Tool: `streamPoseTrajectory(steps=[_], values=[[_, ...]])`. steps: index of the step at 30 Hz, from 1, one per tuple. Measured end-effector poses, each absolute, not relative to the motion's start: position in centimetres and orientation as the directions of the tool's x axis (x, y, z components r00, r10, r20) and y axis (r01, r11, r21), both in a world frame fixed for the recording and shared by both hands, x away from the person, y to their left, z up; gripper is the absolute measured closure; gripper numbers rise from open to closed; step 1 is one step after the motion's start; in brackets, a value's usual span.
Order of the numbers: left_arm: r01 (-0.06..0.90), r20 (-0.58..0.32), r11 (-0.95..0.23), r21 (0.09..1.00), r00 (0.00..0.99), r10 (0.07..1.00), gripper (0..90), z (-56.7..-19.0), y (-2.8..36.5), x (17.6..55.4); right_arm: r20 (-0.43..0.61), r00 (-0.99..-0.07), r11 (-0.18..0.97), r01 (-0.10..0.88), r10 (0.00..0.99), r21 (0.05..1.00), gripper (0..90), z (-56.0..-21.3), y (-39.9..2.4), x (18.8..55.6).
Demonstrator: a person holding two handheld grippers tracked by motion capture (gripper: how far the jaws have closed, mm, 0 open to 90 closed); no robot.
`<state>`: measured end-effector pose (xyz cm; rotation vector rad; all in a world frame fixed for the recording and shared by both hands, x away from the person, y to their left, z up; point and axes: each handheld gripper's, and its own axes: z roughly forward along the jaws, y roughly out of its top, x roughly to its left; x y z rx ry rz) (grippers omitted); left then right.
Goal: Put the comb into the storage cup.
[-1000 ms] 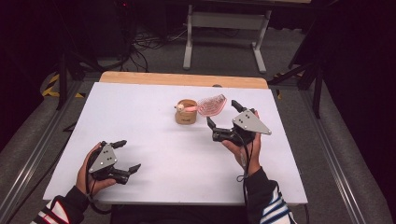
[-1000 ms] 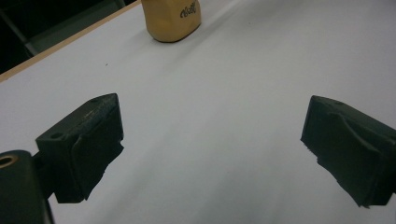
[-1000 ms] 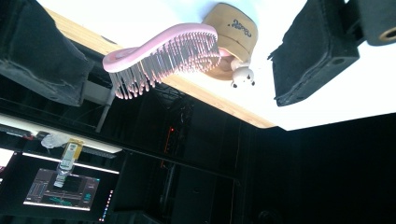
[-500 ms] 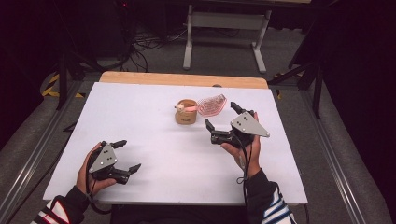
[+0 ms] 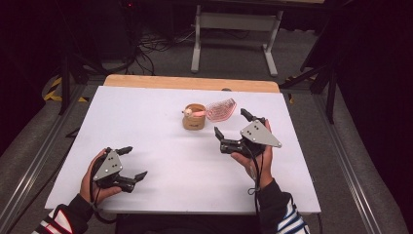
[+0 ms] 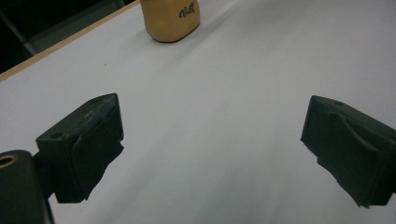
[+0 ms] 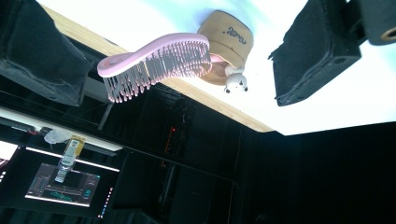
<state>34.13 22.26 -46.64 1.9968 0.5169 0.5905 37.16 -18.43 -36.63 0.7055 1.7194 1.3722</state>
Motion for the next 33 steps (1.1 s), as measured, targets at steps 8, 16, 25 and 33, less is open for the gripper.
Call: streamPoseTrajectory(steps=[8, 16, 25, 33], values=[[0.116, 0.192, -0.457, 0.882, 0.796, 0.574, 6.6, -46.7, 22.2, 34.2, -0.248, -0.521, 0.257, -0.056, 0.817, 0.965, 4.3, -36.7, -18.5, 36.9], [0.116, 0.193, -0.458, 0.881, 0.796, 0.574, 6.6, -46.7, 22.2, 34.2, -0.264, -0.510, 0.270, -0.063, 0.818, 0.961, 5.7, -36.9, -18.6, 36.5], [0.117, 0.194, -0.456, 0.882, 0.793, 0.578, 6.6, -46.7, 22.3, 34.2, -0.280, -0.513, 0.281, -0.077, 0.812, 0.957, 5.9, -37.0, -18.7, 35.9], [0.115, 0.196, -0.462, 0.880, 0.796, 0.573, 6.6, -46.7, 22.2, 34.2, -0.291, -0.519, 0.297, -0.074, 0.803, 0.952, 5.9, -37.3, -18.6, 35.5]])
